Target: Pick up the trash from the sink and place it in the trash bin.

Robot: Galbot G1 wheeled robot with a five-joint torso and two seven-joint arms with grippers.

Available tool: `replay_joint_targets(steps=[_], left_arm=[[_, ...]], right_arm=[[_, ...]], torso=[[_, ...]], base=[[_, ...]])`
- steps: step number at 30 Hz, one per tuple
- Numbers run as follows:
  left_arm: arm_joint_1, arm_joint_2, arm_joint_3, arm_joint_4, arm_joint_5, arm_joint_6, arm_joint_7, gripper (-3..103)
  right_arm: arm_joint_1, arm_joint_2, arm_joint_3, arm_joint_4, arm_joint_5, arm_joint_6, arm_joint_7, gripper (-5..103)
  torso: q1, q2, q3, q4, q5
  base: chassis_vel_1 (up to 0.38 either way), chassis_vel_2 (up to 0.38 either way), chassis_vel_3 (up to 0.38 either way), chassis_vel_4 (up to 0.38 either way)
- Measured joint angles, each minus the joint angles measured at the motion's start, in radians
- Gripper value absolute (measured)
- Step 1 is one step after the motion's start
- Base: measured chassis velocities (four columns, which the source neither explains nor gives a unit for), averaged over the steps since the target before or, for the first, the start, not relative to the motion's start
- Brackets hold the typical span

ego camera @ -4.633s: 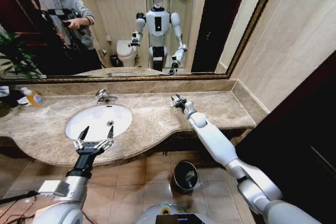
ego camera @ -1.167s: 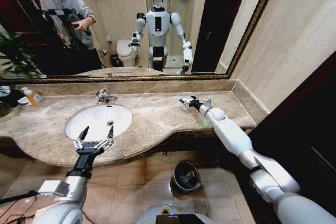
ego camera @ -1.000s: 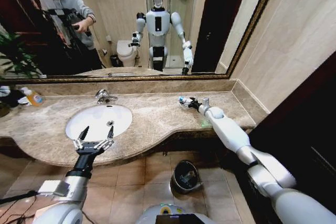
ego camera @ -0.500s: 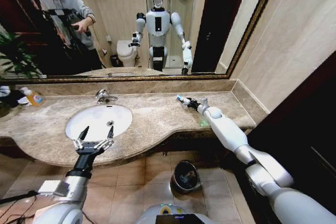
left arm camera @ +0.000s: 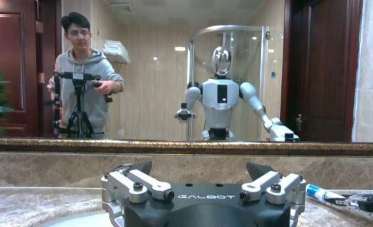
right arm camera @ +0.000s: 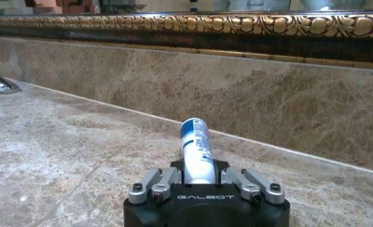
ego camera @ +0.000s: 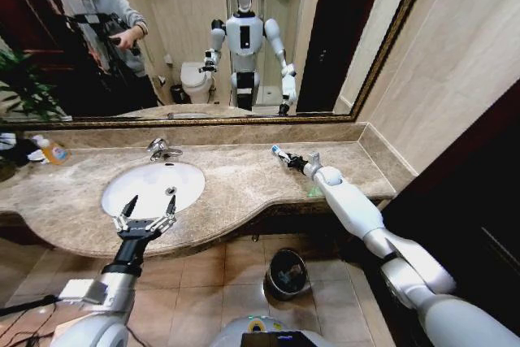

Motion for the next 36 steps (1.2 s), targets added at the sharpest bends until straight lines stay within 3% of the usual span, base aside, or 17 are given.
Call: replay_joint_targets(steps=[7,12,13,15,18,23,25,30,32,33,35,36], left_arm=[[0.0,0.0,0.0,0.0,0.0,0.0,0.0,100],[0.0,0.0,0.0,0.0,0.0,0.0,0.0,100],[0.0,0.0,0.0,0.0,0.0,0.0,0.0,100],[0.0,0.0,0.0,0.0,0.0,0.0,0.0,100],[0.0,0.0,0.0,0.0,0.0,0.0,0.0,100],[0.0,0.0,0.0,0.0,0.0,0.0,0.0,100],[0.0,0.0,0.0,0.0,0.0,0.0,0.0,100],[0.0,0.0,0.0,0.0,0.0,0.0,0.0,100],[0.0,0.0,0.0,0.0,0.0,0.0,0.0,100],[0.0,0.0,0.0,0.0,0.0,0.0,0.0,100],[0.0,0.0,0.0,0.0,0.0,0.0,0.0,100],[0.0,0.0,0.0,0.0,0.0,0.0,0.0,100]], right_arm=[[-0.042,-0.02,0.032,0.064,0.018,-0.006,0.011,27],[-0.148,-0.055,0.138,0.217,0.056,-0.011,0.069,27],[-0.232,-0.097,0.195,0.342,0.101,-0.02,0.1,27],[-0.26,-0.112,0.218,0.381,0.114,-0.021,0.104,27],[-0.461,-0.179,0.363,0.568,0.16,-0.015,0.118,27],[-0.6,-0.213,0.447,0.685,0.192,-0.013,0.119,27],[-0.686,-0.225,0.487,0.757,0.196,0.007,0.123,27],[-0.854,-0.211,0.591,0.856,0.185,0.034,0.077,27],[-1.042,-0.176,0.679,0.928,0.179,0.086,0.038,27],[-1.042,-0.176,0.679,0.928,0.179,0.086,0.038,27],[-1.221,-0.131,0.732,0.969,0.161,0.176,0.002,27],[-1.221,-0.131,0.732,0.969,0.161,0.176,0.002,27]], torso=[[0.0,0.0,0.0,0.0001,0.0],[0.0,0.0,0.0,0.0001,0.0001],[0.0,0.0,0.0,0.0002,0.0004],[0.0,0.0,0.0,0.0002,0.0003],[0.0,0.0,0.0,-0.0005,0.0008],[0.0,0.0,0.0,-0.0009,0.0002],[0.0,0.0,0.0,0.0,0.0],[0.0,0.0,0.0,0.0006,-0.0005],[0.0,0.0,0.0,-0.0005,0.0009],[0.0,0.0,0.0,-0.0005,0.0009],[0.0,0.0,0.0,-0.0004,-0.0007],[0.0,0.0,0.0,-0.0004,-0.0007]], base=[[0.0,0.0,0.0,0.0],[0.0,0.0,0.0,0.0],[0.0,0.0,0.0,0.0],[0.0,0.0,0.0,0.0],[0.0,0.0,0.0,0.0],[0.0,0.0,0.0,0.0],[0.0,0.0,0.0,0.0],[0.0,0.0,0.0,0.0],[0.0,0.0,0.0,0.0],[0.0,0.0,0.0,0.0],[0.0,0.0,0.0,0.0],[0.0,0.0,0.0,0.0]])
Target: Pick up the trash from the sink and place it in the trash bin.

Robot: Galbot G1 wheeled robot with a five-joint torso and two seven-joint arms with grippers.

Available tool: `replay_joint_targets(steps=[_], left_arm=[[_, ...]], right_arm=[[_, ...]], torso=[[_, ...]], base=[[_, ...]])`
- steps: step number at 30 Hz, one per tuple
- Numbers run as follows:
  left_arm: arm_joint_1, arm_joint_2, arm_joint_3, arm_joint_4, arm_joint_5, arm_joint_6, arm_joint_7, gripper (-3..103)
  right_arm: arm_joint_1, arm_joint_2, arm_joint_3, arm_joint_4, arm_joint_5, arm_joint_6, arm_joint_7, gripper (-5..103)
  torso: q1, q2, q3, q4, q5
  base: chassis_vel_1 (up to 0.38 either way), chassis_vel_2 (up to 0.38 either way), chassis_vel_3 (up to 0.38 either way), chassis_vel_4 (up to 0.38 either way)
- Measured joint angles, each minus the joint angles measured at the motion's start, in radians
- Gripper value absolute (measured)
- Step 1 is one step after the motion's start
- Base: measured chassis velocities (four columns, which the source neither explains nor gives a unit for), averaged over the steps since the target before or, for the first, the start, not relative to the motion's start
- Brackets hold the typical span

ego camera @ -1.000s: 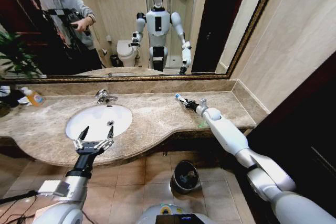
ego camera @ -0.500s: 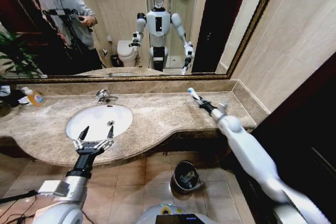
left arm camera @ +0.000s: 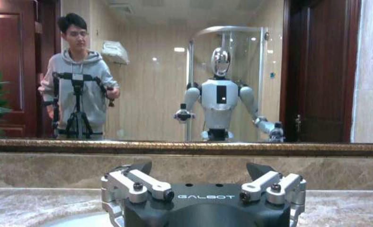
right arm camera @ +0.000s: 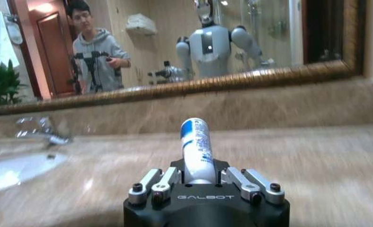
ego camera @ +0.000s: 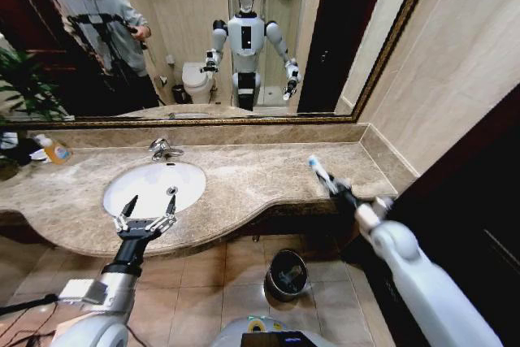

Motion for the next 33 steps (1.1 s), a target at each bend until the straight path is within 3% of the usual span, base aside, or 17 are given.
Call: replay_joint_targets(steps=[2,5,11,13,15,17,20,21,22,24,26,33], left_arm=[[0.0,0.0,0.0,0.0,0.0,0.0,0.0,100],[0.0,0.0,0.0,0.0,0.0,0.0,0.0,100],[0.0,0.0,0.0,0.0,0.0,0.0,0.0,100],[0.0,0.0,0.0,0.0,0.0,0.0,0.0,100],[0.0,0.0,0.0,0.0,0.0,0.0,0.0,100],[0.0,0.0,0.0,0.0,0.0,0.0,0.0,100],[0.0,0.0,0.0,0.0,0.0,0.0,0.0,100],[0.0,0.0,0.0,0.0,0.0,0.0,0.0,100],[0.0,0.0,0.0,0.0,0.0,0.0,0.0,100],[0.0,0.0,0.0,0.0,0.0,0.0,0.0,100],[0.0,0.0,0.0,0.0,0.0,0.0,0.0,100],[0.0,0.0,0.0,0.0,0.0,0.0,0.0,100]], right_arm=[[-0.113,0.047,0.008,-0.016,-0.065,0.101,-0.019,27],[-0.193,0.085,-0.012,-0.058,-0.128,0.16,-0.024,27],[-0.19,0.12,-0.089,-0.19,-0.22,0.194,0.008,27],[-0.15,0.136,-0.16,-0.257,-0.267,0.155,0.105,27],[-0.121,0.144,-0.185,-0.289,-0.305,0.13,0.135,27],[-0.049,0.158,-0.226,-0.349,-0.381,0.054,0.178,27],[-0.005,0.157,-0.261,-0.381,-0.401,-0.011,0.196,27],[0.048,0.154,-0.316,-0.431,-0.413,-0.071,0.213,27],[0.084,0.156,-0.356,-0.487,-0.429,-0.085,0.232,27],[0.11,0.162,-0.384,-0.536,-0.451,-0.091,0.243,27],[0.201,0.205,-0.442,-0.692,-0.544,-0.097,0.26,27],[0.297,0.27,-0.494,-0.868,-0.59,-0.096,0.255,27]], torso=[[0.0,0.0,0.0,0.0004,0.0011],[0.0,0.0,0.0,-0.0001,0.0001],[0.0,0.0,0.0,0.0002,0.0007],[0.0,0.0,0.0,0.0004,0.001],[0.0,0.0,0.0,0.0004,0.0007],[0.0,0.0,0.0,0.0005,0.0007],[0.0,0.0,0.0,0.0005,0.0005],[0.0,0.0,0.0,0.0006,0.0004],[0.0,0.0,0.0,0.0008,0.0003],[0.0,0.0,0.0,0.0009,0.0007],[0.0,0.0,0.0,0.0004,0.0007],[0.0,0.0,0.0,0.0005,0.0011]], base=[[0.0,0.0,0.0,0.0],[0.0,0.0,0.0,0.0],[0.0,0.0,0.0,0.0],[0.0,0.0,0.0,0.0],[0.0,0.0,0.0,0.0],[0.0,0.0,0.0,0.0],[0.0,0.0,0.0,0.0],[0.0,0.0,0.0,0.0],[0.0,0.0,0.0,0.0],[0.0,0.0,0.0,0.0],[0.0,0.0,0.0,0.0],[0.0,0.0,0.0,0.0]])
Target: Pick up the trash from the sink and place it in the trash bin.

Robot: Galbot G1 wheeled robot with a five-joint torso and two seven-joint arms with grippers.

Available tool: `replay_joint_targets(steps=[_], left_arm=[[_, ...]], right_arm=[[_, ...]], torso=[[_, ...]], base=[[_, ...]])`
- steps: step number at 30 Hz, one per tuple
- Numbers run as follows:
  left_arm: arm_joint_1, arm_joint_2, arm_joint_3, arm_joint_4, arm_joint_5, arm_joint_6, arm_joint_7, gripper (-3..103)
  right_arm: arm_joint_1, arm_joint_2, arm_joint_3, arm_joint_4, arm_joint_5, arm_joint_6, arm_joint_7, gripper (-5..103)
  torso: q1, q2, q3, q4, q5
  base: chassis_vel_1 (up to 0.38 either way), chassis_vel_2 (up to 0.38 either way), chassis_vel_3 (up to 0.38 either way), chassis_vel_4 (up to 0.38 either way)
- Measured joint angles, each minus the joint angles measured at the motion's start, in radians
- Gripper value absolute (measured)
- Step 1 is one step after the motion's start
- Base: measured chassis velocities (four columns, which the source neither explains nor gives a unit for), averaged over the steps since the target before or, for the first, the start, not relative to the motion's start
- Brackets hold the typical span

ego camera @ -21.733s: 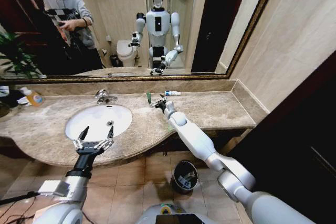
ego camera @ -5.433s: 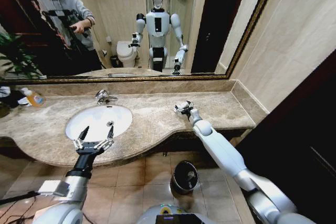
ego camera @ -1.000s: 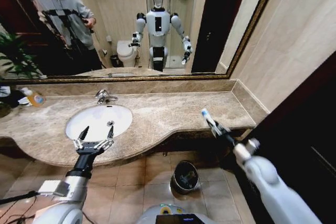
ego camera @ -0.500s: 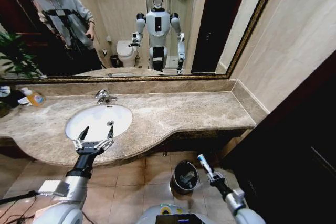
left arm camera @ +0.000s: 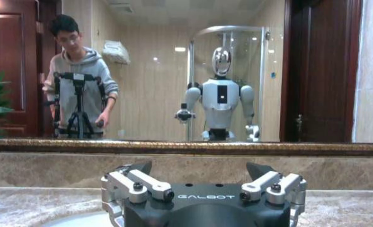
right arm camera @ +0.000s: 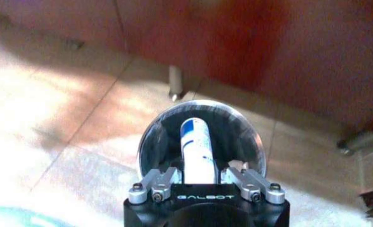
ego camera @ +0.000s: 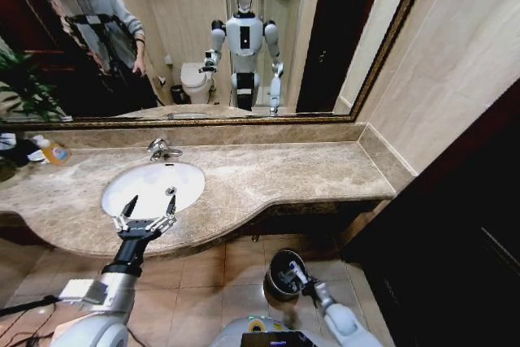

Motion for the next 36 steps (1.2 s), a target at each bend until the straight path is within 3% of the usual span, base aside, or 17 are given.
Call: replay_joint_targets(steps=[1,3,17,21,25,28,29,32,36], left_arm=[[0.0,0.0,0.0,0.0,0.0,0.0,0.0,100],[0.0,0.0,0.0,0.0,0.0,0.0,0.0,100],[0.0,0.0,0.0,0.0,0.0,0.0,0.0,100],[0.0,0.0,0.0,0.0,0.0,0.0,0.0,100],[0.0,0.0,0.0,0.0,0.0,0.0,0.0,100],[0.0,0.0,0.0,0.0,0.0,0.0,0.0,100],[0.0,0.0,0.0,0.0,0.0,0.0,0.0,100],[0.0,0.0,0.0,0.0,0.0,0.0,0.0,100],[0.0,0.0,0.0,0.0,0.0,0.0,0.0,100]], right_arm=[[0.055,0.038,-0.006,-0.115,-0.044,0.038,-0.01,27],[0.088,0.055,-0.004,-0.174,-0.056,0.061,-0.015,27],[0.188,0.099,0.034,-0.338,-0.097,0.142,-0.046,25],[0.195,0.098,0.051,-0.362,-0.097,0.159,-0.044,46],[0.2,0.098,0.061,-0.372,-0.09,0.165,-0.038,51],[0.198,0.092,0.065,-0.371,-0.073,0.168,-0.036,68],[0.198,0.092,0.065,-0.371,-0.073,0.168,-0.036,68],[0.187,0.074,0.08,-0.336,-0.034,0.175,-0.054,84],[0.147,0.038,0.091,-0.242,0.033,0.16,-0.059,94]], torso=[[0.0,0.0,0.0,-0.0002,-0.0002],[0.0,0.0,0.0,0.0,0.0],[0.0,0.0,0.0,0.0,-0.0004],[0.0,0.0,0.0,-0.0001,-0.0003],[0.0,0.0,0.0,-0.0001,-0.0004],[0.0,0.0,0.0,-0.0001,-0.0003],[0.0,0.0,0.0,-0.0001,-0.0003],[0.0,0.0,0.0,-0.0001,-0.0002],[0.0,0.0,0.0,0.0,0.0]], base=[[0.0,0.0,0.0,0.0],[0.0,0.0,0.0,0.0],[0.0,0.0,0.0,0.0],[0.0,0.0,0.0,0.0],[0.0,0.0,0.0,0.0],[0.0,0.0,0.0,0.0],[0.0,0.0,0.0,0.0],[0.0,0.0,0.0,0.0],[0.0,0.0,0.0,0.0]])
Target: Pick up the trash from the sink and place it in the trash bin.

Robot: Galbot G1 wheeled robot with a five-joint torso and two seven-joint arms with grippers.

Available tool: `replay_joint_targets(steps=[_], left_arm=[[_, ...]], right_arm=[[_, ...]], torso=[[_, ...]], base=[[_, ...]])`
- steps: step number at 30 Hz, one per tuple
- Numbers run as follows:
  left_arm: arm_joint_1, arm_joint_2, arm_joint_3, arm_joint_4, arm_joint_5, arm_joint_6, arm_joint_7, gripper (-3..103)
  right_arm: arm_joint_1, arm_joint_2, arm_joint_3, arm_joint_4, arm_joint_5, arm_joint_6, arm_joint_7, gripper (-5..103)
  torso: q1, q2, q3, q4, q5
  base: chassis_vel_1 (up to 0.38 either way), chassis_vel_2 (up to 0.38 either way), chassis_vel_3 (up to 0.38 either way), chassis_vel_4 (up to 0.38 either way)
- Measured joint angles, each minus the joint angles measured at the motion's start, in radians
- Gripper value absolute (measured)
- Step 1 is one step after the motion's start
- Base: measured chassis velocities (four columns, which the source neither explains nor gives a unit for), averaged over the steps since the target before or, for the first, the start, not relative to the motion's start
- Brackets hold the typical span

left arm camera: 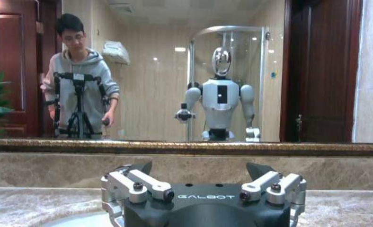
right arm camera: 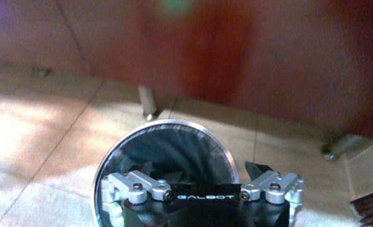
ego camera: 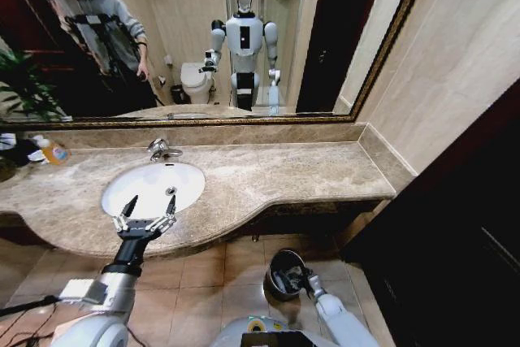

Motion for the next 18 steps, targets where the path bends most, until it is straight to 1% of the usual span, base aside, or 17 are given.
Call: replay_joint_targets(steps=[1,2,4,5,6,7,8,9,10,11,12,13,14,15,16,17,18], left_arm=[[0.0,0.0,0.0,0.0,0.0,0.0,0.0,100],[0.0,0.0,0.0,0.0,0.0,0.0,0.0,100],[0.0,0.0,0.0,0.0,0.0,0.0,0.0,100],[0.0,0.0,0.0,0.0,0.0,0.0,0.0,100],[0.0,0.0,0.0,0.0,0.0,0.0,0.0,100],[0.0,0.0,0.0,0.0,0.0,0.0,0.0,100],[0.0,0.0,0.0,0.0,0.0,0.0,0.0,100],[0.0,0.0,0.0,0.0,0.0,0.0,0.0,100],[0.0,0.0,0.0,0.0,0.0,0.0,0.0,100],[0.0,0.0,0.0,0.0,0.0,0.0,0.0,100],[0.0,0.0,0.0,0.0,0.0,0.0,0.0,100],[0.0,0.0,0.0,0.0,0.0,0.0,0.0,100],[0.0,0.0,0.0,0.0,0.0,0.0,0.0,100],[0.0,0.0,0.0,0.0,0.0,0.0,0.0,100],[0.0,0.0,0.0,0.0,0.0,0.0,0.0,100],[0.0,0.0,0.0,0.0,0.0,0.0,0.0,100],[0.0,0.0,0.0,0.0,0.0,0.0,0.0,100]], right_arm=[[0.0,0.0,0.0,0.0,0.0,0.0,0.0,94],[-0.029,-0.02,0.006,0.051,0.024,-0.001,0.0,99],[-0.085,-0.054,0.019,0.149,0.057,0.017,-0.004,100],[-0.085,-0.054,0.019,0.149,0.057,0.017,-0.004,100],[-0.119,-0.076,0.051,0.2,0.055,0.086,-0.004,100],[-0.127,-0.084,0.066,0.206,0.052,0.14,-0.001,100],[-0.141,-0.098,0.099,0.232,0.052,0.212,0.003,100],[-0.141,-0.098,0.099,0.232,0.052,0.212,0.003,100],[-0.16,-0.111,0.133,0.272,0.068,0.228,-0.008,100],[-0.185,-0.125,0.173,0.328,0.104,0.225,-0.036,100],[-0.185,-0.125,0.173,0.328,0.104,0.225,-0.036,100],[-0.227,-0.143,0.234,0.419,0.168,0.194,-0.085,100],[-0.264,-0.153,0.29,0.495,0.217,0.165,-0.117,100],[-0.279,-0.155,0.314,0.526,0.234,0.155,-0.128,100],[-0.279,-0.155,0.314,0.526,0.234,0.155,-0.128,100],[-0.347,-0.155,0.411,0.656,0.262,0.127,-0.15,100],[-0.371,-0.153,0.442,0.705,0.266,0.119,-0.156,100]], torso=[[0.0,0.0,0.0,0.0,0.0],[0.0,0.0,0.0,0.0,0.0],[0.0,0.0,0.0,-0.0004,-0.0002],[0.0,0.0,0.0,-0.0004,-0.0002],[0.0,0.0,0.0,-0.0002,-0.0001],[0.0,0.0,0.0,-0.0002,-0.0003],[0.0,0.0,0.0,-0.0001,0.0001],[0.0,0.0,0.0,-0.0001,0.0001],[0.0,0.0,0.0,0.0,0.0008],[0.0,0.0,0.0,0.0,0.0003],[0.0,0.0,0.0,0.0,0.0003],[0.0,0.0,0.0,0.0,-0.0011],[0.0,0.0,0.0,-0.0001,-0.0001],[0.0,0.0,0.0,-0.0001,0.0002],[0.0,0.0,0.0,-0.0001,0.0002],[0.0,0.0,0.0,-0.0001,0.0002],[0.0,0.0,0.0,-0.0002,0.0]], base=[[0.0,0.0,0.0,0.0],[0.0,0.0,0.0,0.0],[0.0,0.0,0.0,0.0],[0.0,0.0,0.0,0.0],[0.0,0.0,0.0,0.0],[0.0,0.0,0.0,0.0],[0.0,0.0,0.0,0.0],[0.0,0.0,0.0,0.0],[0.0,0.0,0.0,0.0],[0.0,0.0,0.0,0.0],[0.0,0.0,0.0,0.0],[0.0,0.0,0.0,0.0],[0.0,0.0,0.0,0.0],[0.0,0.0,0.0,0.0],[0.0,0.0,0.0,0.0],[0.0,0.0,0.0,0.0],[0.0,0.0,0.0,0.0]])
